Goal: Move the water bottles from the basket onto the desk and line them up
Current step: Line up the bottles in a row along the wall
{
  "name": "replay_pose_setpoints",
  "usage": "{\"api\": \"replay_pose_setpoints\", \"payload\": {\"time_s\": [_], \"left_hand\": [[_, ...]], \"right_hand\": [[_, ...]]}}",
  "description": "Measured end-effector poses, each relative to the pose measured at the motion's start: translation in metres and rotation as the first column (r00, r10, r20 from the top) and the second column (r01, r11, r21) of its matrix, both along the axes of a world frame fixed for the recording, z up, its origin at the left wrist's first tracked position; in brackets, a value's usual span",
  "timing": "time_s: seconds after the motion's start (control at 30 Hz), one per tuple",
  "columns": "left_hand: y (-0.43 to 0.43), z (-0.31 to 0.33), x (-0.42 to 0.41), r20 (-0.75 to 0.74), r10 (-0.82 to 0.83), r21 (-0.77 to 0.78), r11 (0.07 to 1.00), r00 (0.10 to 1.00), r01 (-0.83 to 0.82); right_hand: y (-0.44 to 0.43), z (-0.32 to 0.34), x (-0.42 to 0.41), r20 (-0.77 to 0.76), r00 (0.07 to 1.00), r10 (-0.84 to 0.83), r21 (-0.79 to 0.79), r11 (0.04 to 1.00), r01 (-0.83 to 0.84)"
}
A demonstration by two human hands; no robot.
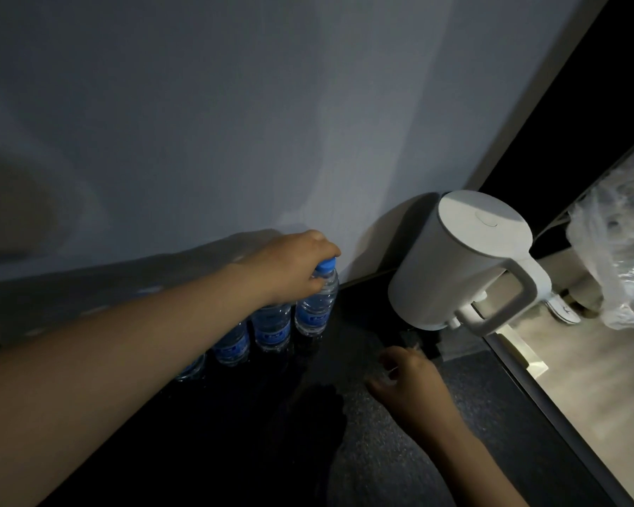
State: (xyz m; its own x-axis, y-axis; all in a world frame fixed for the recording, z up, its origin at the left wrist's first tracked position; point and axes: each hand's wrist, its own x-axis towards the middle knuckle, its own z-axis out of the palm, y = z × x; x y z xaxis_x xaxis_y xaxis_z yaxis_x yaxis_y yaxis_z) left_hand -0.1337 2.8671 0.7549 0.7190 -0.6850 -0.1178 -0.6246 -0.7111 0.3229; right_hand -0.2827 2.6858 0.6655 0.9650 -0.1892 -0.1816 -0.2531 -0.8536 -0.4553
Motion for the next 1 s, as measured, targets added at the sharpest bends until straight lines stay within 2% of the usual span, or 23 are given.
{"api": "replay_pose_setpoints", "payload": {"time_s": [0.3,0.5,1.0], "left_hand": [[0.009,0.017,-0.021,0.054,0.011,0.02,1.0,0.998,-0.012],[0.027,0.027,-0.067,0.092,0.006,0.036,0.999,0.996,-0.009],[0.079,0.015,-0.226,-0.094,0.219,-0.014,0.975,0.971,-0.221]], "right_hand": [[0.005,0.014,-0.008,0.02,1.0,0.021,-0.009,1.0,-0.021],[0.011,0.03,-0.027,0.029,0.997,0.077,-0.003,0.997,-0.077],[0.034,0.078,-0.124,0.047,0.976,0.211,-0.001,0.977,-0.211]]}}
